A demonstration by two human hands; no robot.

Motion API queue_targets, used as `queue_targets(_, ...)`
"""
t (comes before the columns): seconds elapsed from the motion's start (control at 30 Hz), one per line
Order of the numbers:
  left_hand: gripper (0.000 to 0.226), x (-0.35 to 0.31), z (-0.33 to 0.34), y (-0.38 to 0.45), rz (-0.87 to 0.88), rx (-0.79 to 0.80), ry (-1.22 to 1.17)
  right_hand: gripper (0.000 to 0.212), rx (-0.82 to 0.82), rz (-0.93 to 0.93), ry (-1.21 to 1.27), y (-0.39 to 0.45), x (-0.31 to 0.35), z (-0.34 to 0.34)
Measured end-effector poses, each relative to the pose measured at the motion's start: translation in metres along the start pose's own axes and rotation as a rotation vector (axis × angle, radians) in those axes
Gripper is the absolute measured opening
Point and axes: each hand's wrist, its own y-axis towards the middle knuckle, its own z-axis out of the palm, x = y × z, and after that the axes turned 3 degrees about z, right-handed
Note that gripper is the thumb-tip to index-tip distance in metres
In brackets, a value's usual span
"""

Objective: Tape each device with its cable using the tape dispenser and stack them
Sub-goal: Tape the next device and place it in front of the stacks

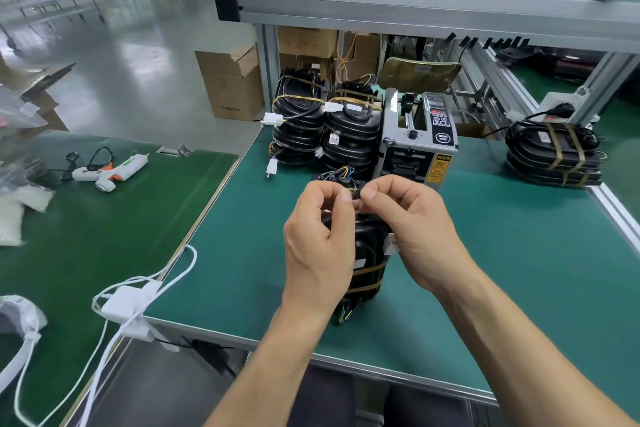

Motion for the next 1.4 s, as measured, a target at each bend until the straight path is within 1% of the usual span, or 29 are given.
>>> queue_targets(0.13,0.019,0.002,0.001,0.000,0.008,-0.003,0.006,0.008,0.007,-0.013,-0.015,-0.001,0.000,-0.001)
queue_targets(0.37,0.018,0.001,0.002,-0.002,0.033,-0.011,0.028,0.012,0.013,-0.006,-0.054,0.000,0.002,0.001)
queue_targets(0.47,0.020,0.003,-0.002,-0.001,0.034,-0.031,-0.011,0.018,0.001,0.027,-0.008,0.000,0.003,0.002)
queue_targets(0.57,0.025,0.004,-0.004,-0.001,0.040,-0.029,-0.034,0.017,0.005,0.025,-0.002,-0.001,0.005,0.003)
queue_targets(0.63,0.023,0.007,-0.007,-0.002,0.040,-0.035,-0.091,0.017,-0.009,0.021,0.005,-0.001,0.004,0.004)
queue_targets(0.73,0.022,0.017,-0.016,-0.010,0.083,0.016,-0.203,0.019,-0.022,0.021,-0.013,-0.002,0.005,0.005)
queue_targets(0.8,0.028,0.025,-0.020,-0.019,0.158,0.078,-0.136,0.020,-0.014,0.027,-0.032,-0.002,0.005,0.005)
queue_targets(0.87,0.034,0.030,-0.020,-0.027,0.185,0.117,-0.069,0.013,-0.006,0.052,-0.024,-0.003,0.005,0.004)
queue_targets(0.97,0.034,0.034,-0.017,-0.033,0.160,0.116,-0.115,0.010,0.015,0.090,-0.042,-0.005,0.007,-0.001)
queue_targets(1.07,0.032,0.035,-0.018,-0.032,0.142,0.114,-0.146,0.009,0.041,0.087,-0.176,-0.007,0.010,-0.005)
queue_targets(1.13,0.032,0.035,-0.018,-0.031,0.147,0.120,-0.142,0.010,0.024,0.079,-0.219,-0.007,0.011,-0.007)
queue_targets(1.3,0.032,0.036,-0.018,-0.032,0.159,0.122,-0.132,0.020,-0.011,0.064,-0.233,-0.009,0.009,-0.008)
queue_targets(1.4,0.033,0.035,-0.018,-0.032,0.162,0.129,-0.123,0.016,-0.013,0.061,-0.244,-0.010,0.010,-0.007)
